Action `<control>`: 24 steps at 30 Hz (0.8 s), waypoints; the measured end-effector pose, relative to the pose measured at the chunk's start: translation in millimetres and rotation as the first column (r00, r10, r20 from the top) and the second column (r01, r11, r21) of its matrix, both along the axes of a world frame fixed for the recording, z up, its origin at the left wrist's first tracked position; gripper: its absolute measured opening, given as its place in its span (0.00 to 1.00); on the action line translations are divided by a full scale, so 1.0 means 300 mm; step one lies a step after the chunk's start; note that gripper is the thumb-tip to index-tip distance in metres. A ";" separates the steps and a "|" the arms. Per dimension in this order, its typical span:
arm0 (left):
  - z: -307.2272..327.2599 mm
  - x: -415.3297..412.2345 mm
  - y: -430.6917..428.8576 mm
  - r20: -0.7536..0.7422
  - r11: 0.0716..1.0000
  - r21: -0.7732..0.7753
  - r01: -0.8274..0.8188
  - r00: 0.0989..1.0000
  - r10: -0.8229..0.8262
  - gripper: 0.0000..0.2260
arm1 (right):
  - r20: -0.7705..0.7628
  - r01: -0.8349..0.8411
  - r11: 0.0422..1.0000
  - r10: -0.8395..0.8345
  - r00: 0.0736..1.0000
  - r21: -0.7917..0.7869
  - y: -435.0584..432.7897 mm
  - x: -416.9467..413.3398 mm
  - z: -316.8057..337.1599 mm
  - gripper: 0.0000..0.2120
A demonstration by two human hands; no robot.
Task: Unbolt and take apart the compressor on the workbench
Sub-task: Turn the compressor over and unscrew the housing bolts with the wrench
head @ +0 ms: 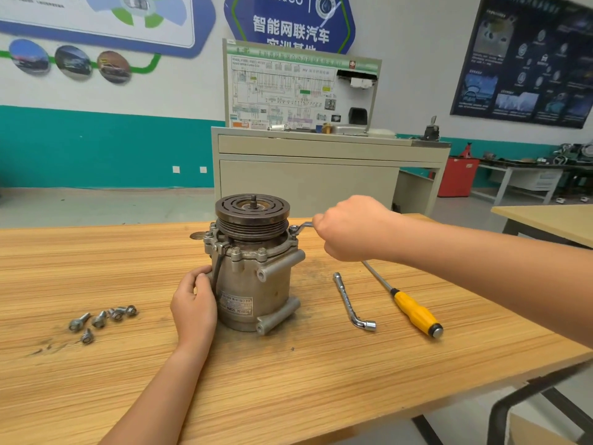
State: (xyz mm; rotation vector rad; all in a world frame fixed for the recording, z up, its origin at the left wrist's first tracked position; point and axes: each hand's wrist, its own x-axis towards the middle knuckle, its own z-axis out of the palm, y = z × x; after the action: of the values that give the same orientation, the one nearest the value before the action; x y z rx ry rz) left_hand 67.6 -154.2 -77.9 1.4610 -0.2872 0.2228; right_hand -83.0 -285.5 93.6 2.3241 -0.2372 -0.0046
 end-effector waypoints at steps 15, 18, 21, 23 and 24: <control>-0.003 -0.004 0.012 -0.016 1.000 -0.001 0.019 1.000 -0.019 0.12 | -0.044 -0.003 0.999 0.001 0.999 -0.040 -0.014 -0.010 0.011 0.10; -0.004 0.006 0.011 -0.028 1.000 0.004 0.023 0.999 -0.023 0.11 | -0.003 0.052 0.995 -0.052 0.999 0.086 -0.024 -0.014 -0.020 0.13; -0.004 0.004 0.008 -0.017 1.000 0.006 0.021 1.000 -0.021 0.11 | 0.007 0.048 0.993 -0.049 0.999 0.108 -0.027 0.007 -0.024 0.13; -0.003 0.004 0.008 -0.017 1.000 0.006 0.018 1.000 -0.018 0.11 | 0.003 0.030 0.997 -0.030 1.000 0.069 -0.037 0.013 -0.019 0.13; -0.003 0.005 0.009 -0.018 1.000 0.009 0.018 1.000 -0.018 0.11 | 0.004 0.022 0.999 -0.022 1.000 0.046 -0.047 0.012 -0.017 0.13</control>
State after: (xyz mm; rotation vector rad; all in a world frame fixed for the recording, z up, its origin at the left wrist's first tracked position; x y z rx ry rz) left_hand 69.1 -151.6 -78.9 1.4680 -0.2864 0.1941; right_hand -79.3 -299.5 88.6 2.3676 -0.2670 -0.0160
